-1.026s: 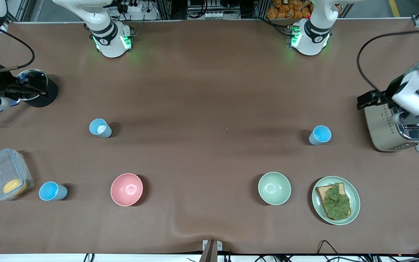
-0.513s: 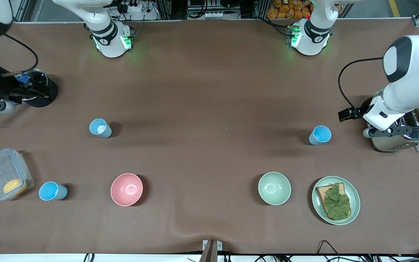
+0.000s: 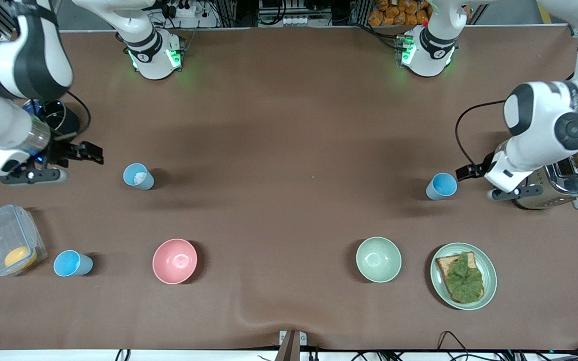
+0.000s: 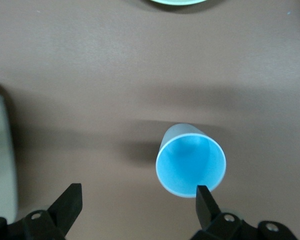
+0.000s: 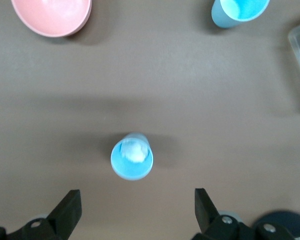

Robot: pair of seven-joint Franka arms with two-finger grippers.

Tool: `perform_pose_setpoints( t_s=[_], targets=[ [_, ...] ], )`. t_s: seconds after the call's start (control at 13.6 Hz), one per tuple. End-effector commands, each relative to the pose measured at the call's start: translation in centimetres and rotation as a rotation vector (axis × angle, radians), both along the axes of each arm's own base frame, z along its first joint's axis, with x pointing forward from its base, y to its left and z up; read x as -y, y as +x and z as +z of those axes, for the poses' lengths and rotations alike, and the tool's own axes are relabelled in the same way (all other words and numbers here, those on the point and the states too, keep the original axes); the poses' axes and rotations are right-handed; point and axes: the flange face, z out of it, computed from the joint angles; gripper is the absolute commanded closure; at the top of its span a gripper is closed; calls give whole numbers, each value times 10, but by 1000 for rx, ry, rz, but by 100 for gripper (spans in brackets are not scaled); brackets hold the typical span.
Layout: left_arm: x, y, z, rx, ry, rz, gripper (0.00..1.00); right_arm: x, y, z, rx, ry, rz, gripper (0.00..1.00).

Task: Stack blue cups with both arms
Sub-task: 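Close the right gripper and the left gripper around the blue cups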

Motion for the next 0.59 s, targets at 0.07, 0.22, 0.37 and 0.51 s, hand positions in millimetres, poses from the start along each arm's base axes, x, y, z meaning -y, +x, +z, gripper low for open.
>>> perform_pose_setpoints(
  t_s=[0.07, 0.22, 0.37, 0.51],
  targets=[
    [1, 3, -33, -18, -6, 1, 0, 1, -7, -80, 7, 4, -5, 0],
    [3, 5, -44, -15, -7, -2, 0, 1, -13, -108, 16, 4, -4, 0],
    [3, 3, -52, -26, -9, -1, 0, 5, -17, -135, 24, 3, -10, 0],
    [4, 2, -55, -33, -9, -2, 21, 6, -24, -148, 31, 1, -4, 0]
  ],
)
